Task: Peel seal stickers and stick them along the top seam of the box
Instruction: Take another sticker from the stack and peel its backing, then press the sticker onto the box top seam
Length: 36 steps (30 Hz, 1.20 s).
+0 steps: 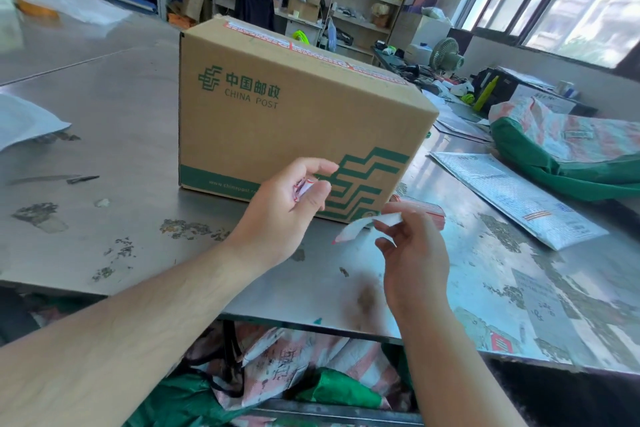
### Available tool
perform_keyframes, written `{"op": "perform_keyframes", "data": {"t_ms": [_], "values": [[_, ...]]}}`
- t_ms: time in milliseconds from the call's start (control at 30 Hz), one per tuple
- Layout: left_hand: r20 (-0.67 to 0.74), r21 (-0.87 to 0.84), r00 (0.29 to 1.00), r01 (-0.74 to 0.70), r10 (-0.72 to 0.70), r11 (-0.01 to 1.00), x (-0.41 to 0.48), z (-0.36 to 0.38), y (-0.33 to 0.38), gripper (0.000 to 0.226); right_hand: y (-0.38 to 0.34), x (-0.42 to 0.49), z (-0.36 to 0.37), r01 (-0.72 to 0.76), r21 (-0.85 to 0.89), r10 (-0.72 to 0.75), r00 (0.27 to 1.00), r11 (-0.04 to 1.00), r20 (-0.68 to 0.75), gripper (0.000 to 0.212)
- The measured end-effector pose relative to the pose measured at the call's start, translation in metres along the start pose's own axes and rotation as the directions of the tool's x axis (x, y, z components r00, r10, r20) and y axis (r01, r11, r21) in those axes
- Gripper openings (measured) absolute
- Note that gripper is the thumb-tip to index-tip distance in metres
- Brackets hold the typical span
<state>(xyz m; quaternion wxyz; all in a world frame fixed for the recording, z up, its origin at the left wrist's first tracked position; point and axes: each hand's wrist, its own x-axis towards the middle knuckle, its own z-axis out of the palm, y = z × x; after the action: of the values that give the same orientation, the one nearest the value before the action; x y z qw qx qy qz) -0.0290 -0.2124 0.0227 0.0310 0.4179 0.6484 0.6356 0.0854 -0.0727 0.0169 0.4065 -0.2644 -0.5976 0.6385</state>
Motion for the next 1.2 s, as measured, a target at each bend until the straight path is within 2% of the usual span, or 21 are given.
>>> {"op": "perform_keyframes", "data": {"t_ms": [133, 200, 300, 367, 433, 533, 600, 667, 733, 800, 867, 967, 1033, 1133, 1200], "values": [[0.103, 0.108, 0.995, -0.025, 0.014, 0.994, -0.009, -0.030, 0.008, 0.040, -0.024, -0.020, 0.032, -0.054, 0.056, 0.055, 0.998, 0.997, -0.018, 0.037], [0.087, 0.185, 0.995, -0.067, 0.052, 0.980, -0.011, -0.042, 0.015, 0.036, -0.033, -0.027, 0.047, -0.042, 0.031, 0.042, 0.999, 0.999, 0.003, 0.034], [0.010, 0.226, 0.996, -0.086, 0.086, 0.970, -0.012, -0.061, 0.030, 0.023, -0.044, -0.034, 0.069, 0.000, -0.022, 0.001, 0.998, 1.000, 0.056, 0.045], [-0.027, 0.249, 0.999, -0.018, 0.026, 0.968, -0.008, -0.073, 0.037, 0.024, -0.050, -0.035, 0.080, 0.015, -0.073, -0.009, 0.996, 0.997, 0.085, 0.048], [-0.074, 0.188, 0.993, 0.105, -0.093, 0.976, -0.005, -0.091, 0.040, 0.026, -0.057, -0.035, 0.095, 0.001, -0.098, 0.014, 0.988, 0.995, 0.153, 0.045], [-0.131, -0.009, 0.966, 0.225, -0.224, 0.974, -0.001, -0.115, 0.048, 0.026, -0.072, -0.032, 0.116, -0.005, -0.056, 0.017, 0.975, 0.998, 0.223, 0.050], [-0.151, -0.159, 0.945, 0.268, -0.292, 0.950, 0.001, -0.128, 0.058, 0.027, -0.085, -0.030, 0.126, 0.113, -0.081, -0.094, 0.973, 0.990, 0.209, 0.045], [-0.176, -0.245, 0.924, 0.293, -0.339, 0.924, 0.005, -0.143, 0.068, 0.028, -0.101, -0.029, 0.138, 0.321, -0.230, -0.254, 0.926, 0.919, 0.279, 0.027], [-0.187, -0.242, 0.916, 0.307, -0.355, 0.920, 0.012, -0.156, 0.078, 0.028, -0.119, -0.029, 0.152, 0.475, -0.304, -0.339, 0.849, 0.826, 0.406, 0.016], [-0.221, -0.205, 0.919, 0.284, -0.327, 0.937, 0.023, -0.167, 0.085, 0.028, -0.137, -0.024, 0.168, 0.543, -0.340, -0.341, 0.796, 0.768, 0.500, 0.018], [-0.268, -0.180, 0.920, 0.245, -0.287, 0.953, 0.038, -0.177, 0.090, 0.028, -0.151, -0.011, 0.185, 0.526, -0.404, -0.288, 0.806, 0.748, 0.517, 0.013], [-0.322, -0.156, 0.898, 0.263, -0.300, 0.952, 0.068, -0.193, 0.091, 0.025, -0.163, 0.021, 0.207, 0.395, -0.434, -0.186, 0.875, 0.810, 0.448, 0.030], [-0.340, -0.170, 0.865, 0.330, -0.369, 0.929, 0.089, -0.201, 0.087, 0.026, -0.168, 0.040, 0.219, 0.355, -0.433, -0.161, 0.891, 0.828, 0.424, 0.024], [-0.337, -0.203, 0.807, 0.442, -0.486, 0.874, 0.115, -0.206, 0.076, 0.029, -0.172, 0.067, 0.231, 0.359, -0.484, -0.136, 0.890, 0.798, 0.435, 0.009], [-0.332, -0.189, 0.775, 0.504, -0.538, 0.843, 0.129, -0.207, 0.069, 0.025, -0.172, 0.082, 0.236, 0.374, -0.528, -0.117, 0.882, 0.762, 0.456, 0.010]]}}
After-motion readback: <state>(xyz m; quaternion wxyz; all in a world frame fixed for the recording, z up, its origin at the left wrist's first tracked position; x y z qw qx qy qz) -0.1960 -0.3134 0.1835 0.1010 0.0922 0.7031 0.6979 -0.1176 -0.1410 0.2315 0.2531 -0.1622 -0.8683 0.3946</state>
